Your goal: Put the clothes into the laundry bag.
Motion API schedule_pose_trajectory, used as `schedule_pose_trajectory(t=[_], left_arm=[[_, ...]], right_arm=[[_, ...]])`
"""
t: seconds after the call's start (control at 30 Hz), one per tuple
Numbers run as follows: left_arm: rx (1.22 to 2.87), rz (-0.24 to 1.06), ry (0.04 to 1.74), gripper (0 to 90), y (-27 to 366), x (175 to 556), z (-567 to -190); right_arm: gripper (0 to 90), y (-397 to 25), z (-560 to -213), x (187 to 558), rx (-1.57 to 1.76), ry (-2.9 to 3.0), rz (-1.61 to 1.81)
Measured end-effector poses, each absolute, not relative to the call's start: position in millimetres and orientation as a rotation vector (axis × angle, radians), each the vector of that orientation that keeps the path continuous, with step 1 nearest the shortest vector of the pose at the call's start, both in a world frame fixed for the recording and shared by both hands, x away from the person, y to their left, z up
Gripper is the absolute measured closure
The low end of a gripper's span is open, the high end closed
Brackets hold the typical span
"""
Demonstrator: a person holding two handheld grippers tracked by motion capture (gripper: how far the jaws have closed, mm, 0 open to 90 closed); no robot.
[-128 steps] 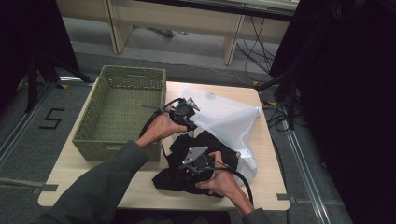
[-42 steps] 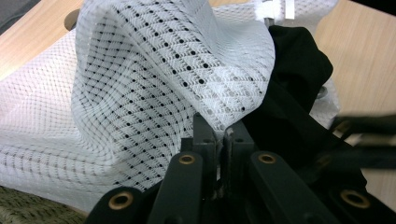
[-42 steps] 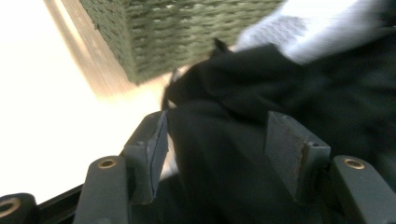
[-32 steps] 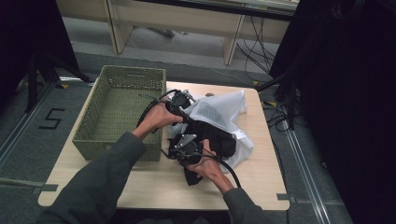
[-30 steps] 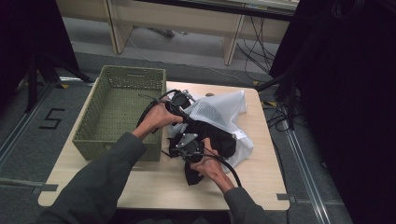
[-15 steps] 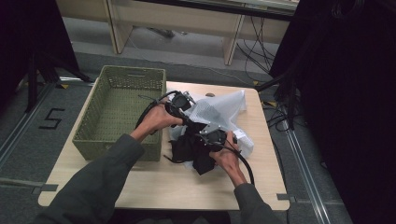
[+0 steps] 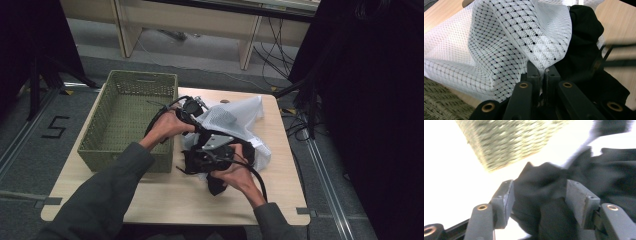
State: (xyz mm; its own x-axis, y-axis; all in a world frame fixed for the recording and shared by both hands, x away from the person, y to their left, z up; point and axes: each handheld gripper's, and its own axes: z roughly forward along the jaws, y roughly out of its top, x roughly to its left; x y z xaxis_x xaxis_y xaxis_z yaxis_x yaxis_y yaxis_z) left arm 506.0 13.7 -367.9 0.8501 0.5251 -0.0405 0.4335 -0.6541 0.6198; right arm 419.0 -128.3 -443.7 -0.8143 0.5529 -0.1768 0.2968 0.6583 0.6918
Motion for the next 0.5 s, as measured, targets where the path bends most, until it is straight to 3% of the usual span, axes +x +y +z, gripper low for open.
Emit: schedule_pose_trajectory(t=[0.13, 0.23, 0.3, 0.33, 0.37, 0.5], left_arm=[[2.387, 0.184, 0.690, 84.9, 15, 507, -368], [2.388, 0.182, 0.688, 84.8, 16, 508, -368], [2.388, 0.183, 0.689, 84.9, 16, 508, -369], [2.388, 0.183, 0.689, 84.9, 16, 508, -369], [2.389, 0.182, 0.690, 84.9, 16, 508, -369], [2.392, 0.182, 0.686, 85.0, 16, 507, -368]], right_arm=[[35.1, -100, -471, 426, 0.715, 2.575, 0.863], [36.9, -93, -488, 434, 0.691, 2.583, 0.792], [63.7, -92, -502, 440, 0.626, 2.624, 0.810], [63.7, -92, -502, 440, 0.626, 2.624, 0.810], [80.9, -94, -502, 439, 0.592, 2.604, 0.794], [86.2, -104, -487, 436, 0.572, 2.603, 0.756]])
